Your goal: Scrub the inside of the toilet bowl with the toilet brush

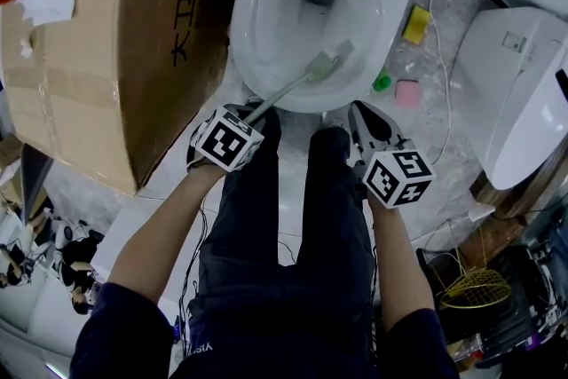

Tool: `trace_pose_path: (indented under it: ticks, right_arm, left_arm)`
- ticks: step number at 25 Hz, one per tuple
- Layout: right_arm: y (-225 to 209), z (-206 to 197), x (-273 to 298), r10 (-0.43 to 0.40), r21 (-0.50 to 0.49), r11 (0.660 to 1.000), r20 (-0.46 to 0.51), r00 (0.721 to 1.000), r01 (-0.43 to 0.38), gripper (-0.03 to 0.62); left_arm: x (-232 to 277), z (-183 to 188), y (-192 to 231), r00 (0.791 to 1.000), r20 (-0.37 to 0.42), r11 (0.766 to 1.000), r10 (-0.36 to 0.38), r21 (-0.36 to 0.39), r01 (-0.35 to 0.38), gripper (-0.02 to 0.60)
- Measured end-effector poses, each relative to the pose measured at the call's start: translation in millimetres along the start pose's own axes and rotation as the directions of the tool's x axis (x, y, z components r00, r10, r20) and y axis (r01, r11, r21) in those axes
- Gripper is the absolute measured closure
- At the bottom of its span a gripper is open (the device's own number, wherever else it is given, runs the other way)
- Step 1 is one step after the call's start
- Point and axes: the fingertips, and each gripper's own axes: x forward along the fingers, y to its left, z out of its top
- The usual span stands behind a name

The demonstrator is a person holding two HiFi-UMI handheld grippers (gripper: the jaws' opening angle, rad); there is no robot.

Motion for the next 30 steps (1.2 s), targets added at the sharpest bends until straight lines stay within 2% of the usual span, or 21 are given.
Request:
trace_pose_path:
  ticks: [12,15,21,30]
  right_arm:
    - [15.7,5.4,15.6,0.024,-0.032,0.999,-0.033,0.999,-0.025,0.594]
    - [20.3,10.3,19.7,0.034,-0.041,0.999,-0.038,0.999,-0.036,0.594]
    - [19.2,18.3,24.4,0.038,-0.049,0.998,-0.044,0.998,-0.041,0.594]
    - [15.9,27.7,30.9,0.049,-0.049,0.997,-0.054,0.997,-0.052,0.594]
  left_arm:
    - [-18.1,-19.0,31.7,0.997,-0.038,0.996,0.067,-0.047,-0.069,0.531]
    - [-24.2,-20.2,43.8,0.995,-0.04,0.992,0.092,-0.082,-0.095,0.531]
    - [-35.8,-14.6,68.8,0.985,-0.049,0.981,0.163,-0.095,-0.167,0.531]
    - [-46.8,-0.6,94.6,0.977,-0.042,0.969,0.208,-0.129,-0.212,0.531]
